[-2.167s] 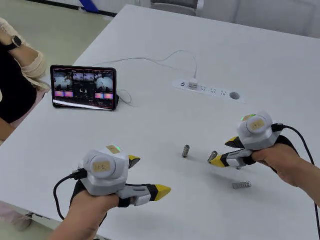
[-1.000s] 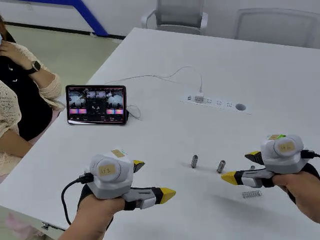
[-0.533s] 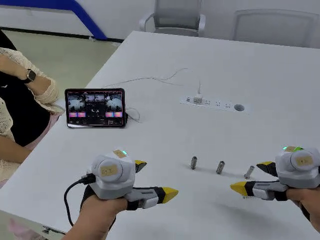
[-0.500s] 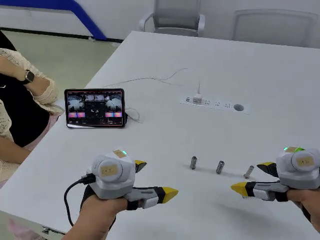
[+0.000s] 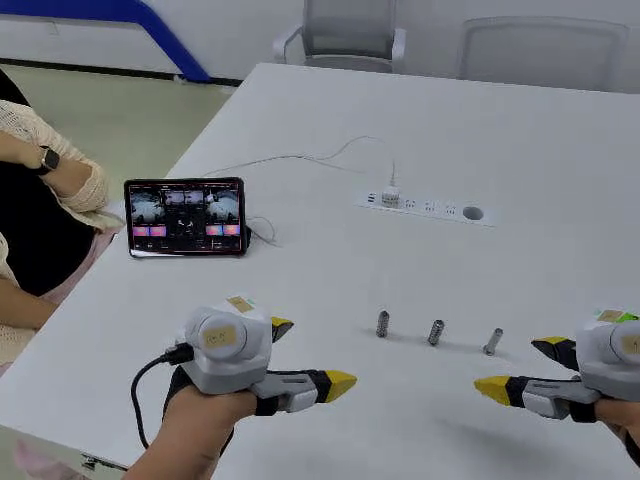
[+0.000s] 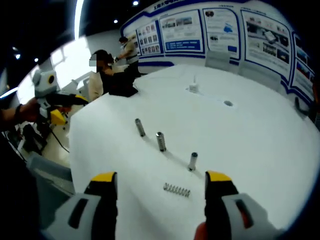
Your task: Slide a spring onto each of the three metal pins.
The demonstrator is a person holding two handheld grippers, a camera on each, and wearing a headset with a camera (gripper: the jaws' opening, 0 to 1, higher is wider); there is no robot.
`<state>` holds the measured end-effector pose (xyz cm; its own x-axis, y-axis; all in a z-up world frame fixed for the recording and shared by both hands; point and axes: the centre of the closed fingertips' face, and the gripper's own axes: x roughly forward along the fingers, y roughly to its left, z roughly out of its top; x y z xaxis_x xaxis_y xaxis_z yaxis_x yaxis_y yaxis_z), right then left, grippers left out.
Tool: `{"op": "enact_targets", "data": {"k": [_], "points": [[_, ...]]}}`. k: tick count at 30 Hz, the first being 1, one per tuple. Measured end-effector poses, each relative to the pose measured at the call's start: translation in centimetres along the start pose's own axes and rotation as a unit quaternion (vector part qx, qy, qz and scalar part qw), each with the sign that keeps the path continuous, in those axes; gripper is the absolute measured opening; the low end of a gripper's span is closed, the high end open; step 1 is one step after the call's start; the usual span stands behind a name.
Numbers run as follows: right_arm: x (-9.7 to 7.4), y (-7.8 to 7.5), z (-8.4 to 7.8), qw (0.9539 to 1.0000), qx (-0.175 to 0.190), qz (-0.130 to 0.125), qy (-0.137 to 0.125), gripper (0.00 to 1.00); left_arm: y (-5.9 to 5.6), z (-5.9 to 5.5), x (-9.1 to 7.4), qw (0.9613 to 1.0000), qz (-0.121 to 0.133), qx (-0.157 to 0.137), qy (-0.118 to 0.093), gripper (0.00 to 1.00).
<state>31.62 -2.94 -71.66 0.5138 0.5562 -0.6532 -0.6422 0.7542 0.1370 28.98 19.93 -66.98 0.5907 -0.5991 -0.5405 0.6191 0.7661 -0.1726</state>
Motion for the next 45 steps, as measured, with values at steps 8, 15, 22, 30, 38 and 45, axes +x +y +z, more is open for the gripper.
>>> {"op": "enact_targets", "data": {"k": [8, 15, 22, 30, 38, 45], "points": [[-0.7, 0.2, -1.0, 0.9999, 0.011, -0.003, -0.003, 0.74, -0.3, 0.3, 0.5, 1.0000, -0.004, 0.003, 0.001, 0.73], [-1.4, 0.6, -1.8, 0.9995, 0.027, -0.007, -0.012, 0.75, -0.4, 0.4, 1.1, 1.0000, -0.005, 0.001, 0.000, 0.74], [-1.7, 1.4, -3.3, 0.9993, 0.036, -0.002, -0.007, 0.77, -0.6, 0.2, 1.7, 1.0000, -0.008, 0.000, 0.003, 0.75], [-2.2, 1.9, -4.3, 0.9991, 0.043, 0.003, -0.005, 0.78, -0.7, 0.2, 2.3, 0.9999, -0.011, -0.001, 0.005, 0.76], [-2.6, 1.6, -4.8, 0.9985, 0.053, -0.002, -0.010, 0.79, -1.2, 0.1, 3.0, 0.9998, -0.015, -0.001, 0.010, 0.76], [-3.1, 1.7, -5.6, 0.9981, 0.061, -0.005, -0.008, 0.81, -1.9, 0.3, 4.0, 0.9996, -0.026, 0.004, 0.012, 0.76]]}}
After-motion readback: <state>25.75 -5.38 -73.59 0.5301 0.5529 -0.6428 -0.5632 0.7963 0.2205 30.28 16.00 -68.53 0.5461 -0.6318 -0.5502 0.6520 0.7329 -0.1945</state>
